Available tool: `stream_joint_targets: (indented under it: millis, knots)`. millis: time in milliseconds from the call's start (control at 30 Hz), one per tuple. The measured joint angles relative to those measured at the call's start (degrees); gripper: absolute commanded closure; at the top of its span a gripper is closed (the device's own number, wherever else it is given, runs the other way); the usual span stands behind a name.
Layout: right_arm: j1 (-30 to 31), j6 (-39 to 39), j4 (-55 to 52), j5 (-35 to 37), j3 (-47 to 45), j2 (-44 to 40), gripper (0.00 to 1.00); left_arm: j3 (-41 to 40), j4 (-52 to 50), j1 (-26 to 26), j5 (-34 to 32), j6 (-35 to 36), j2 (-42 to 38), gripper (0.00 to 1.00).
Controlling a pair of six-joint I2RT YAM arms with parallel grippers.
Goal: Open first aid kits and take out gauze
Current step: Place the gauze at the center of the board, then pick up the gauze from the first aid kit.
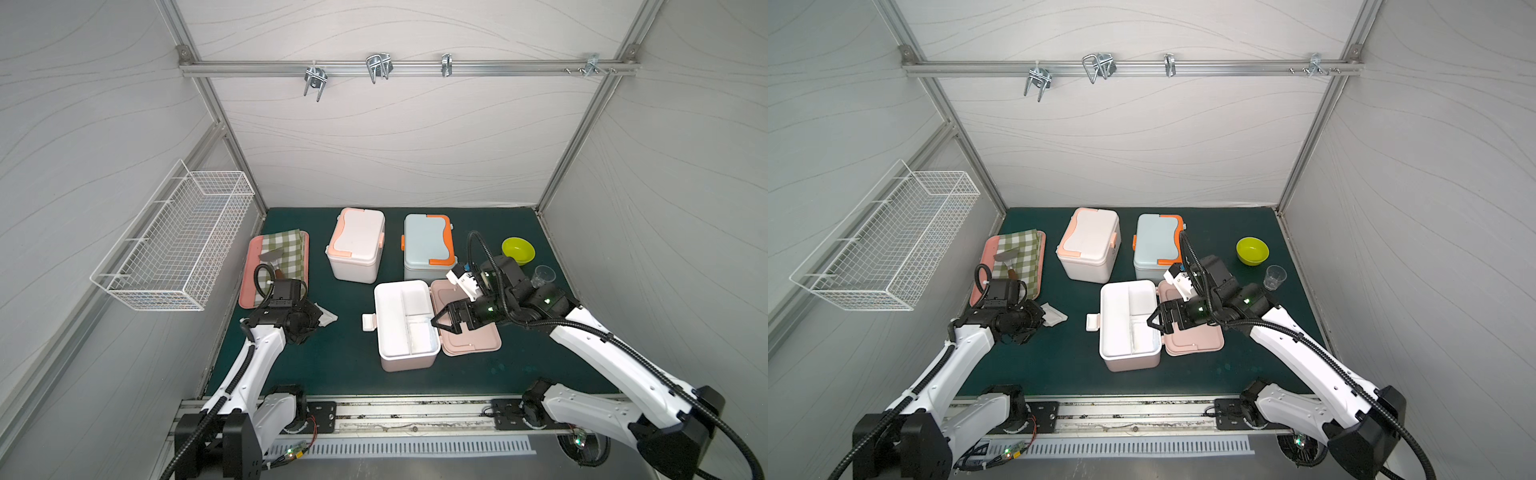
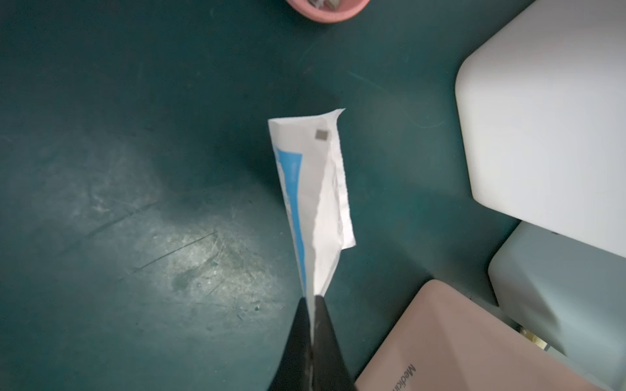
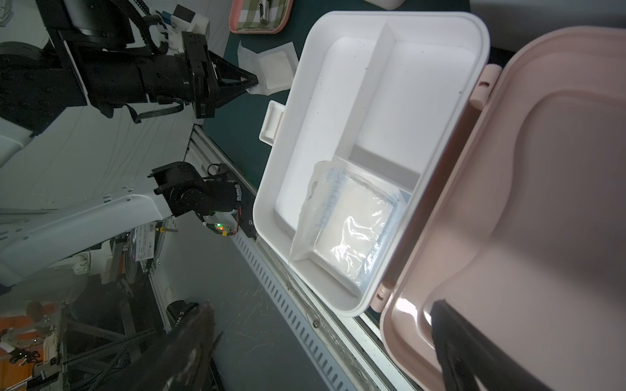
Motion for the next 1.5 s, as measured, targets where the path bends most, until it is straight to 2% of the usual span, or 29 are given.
stream_joint_targets:
  millis: [133,333,500,733,833,1000,1233,1300,1433,1500]
  knots:
    - [0.04,0.15,0.0,0.0,-0.02,0.0,0.01,-0.46,-1.9,1.2,-3.06,-1.44,-3.45,1.0]
    - [0.04,0.15,-0.02,-0.02,-0.02,0.0,0.01,-0.46,-6.8,8.68,-7.28,-3.34,-6.08,1.0]
    - [0.09,0.11,-0.02,-0.04,-0.02,-0.02,0.01,-0.46,-7.58,15.1,-7.67,-3.52,-5.97,1.0]
    - [0.11,0.04,-0.07,-0.04,-0.02,-0.02,0.01,-0.68,-5.75,17.62,-7.48,-3.61,-2.58,1.0]
    - [0.13,-0.17,-0.09,-0.04,-0.02,-0.02,0.01,-1.36,-4.63,18.21,-7.52,-3.74,-2.51,0.87]
    - [0.13,-0.28,-0.15,-0.02,-0.02,-0.09,0.01,-1.95,-3.65,18.56,-7.56,-3.72,-2.54,0.6]
    - [0.13,-0.26,-0.31,-0.02,-0.04,-0.74,0.01,-1.97,-4.33,18.6,-5.22,-1.99,-6.1,0.39]
    - [0.13,-0.26,-0.35,0.04,-0.04,-1.01,0.01,-1.9,-5.57,18.29,-4.02,-0.74,-8.46,0.29]
    - [0.13,-0.22,-0.76,0.87,-0.04,-1.4,0.01,0.02,-9.62,14.25,-3.17,0.92,-12.41,0.17]
    - [0.15,-0.04,-1.31,2.47,-0.04,-1.66,0.01,2.91,-11.82,8.85,-3.37,1.44,-13.51,0.13]
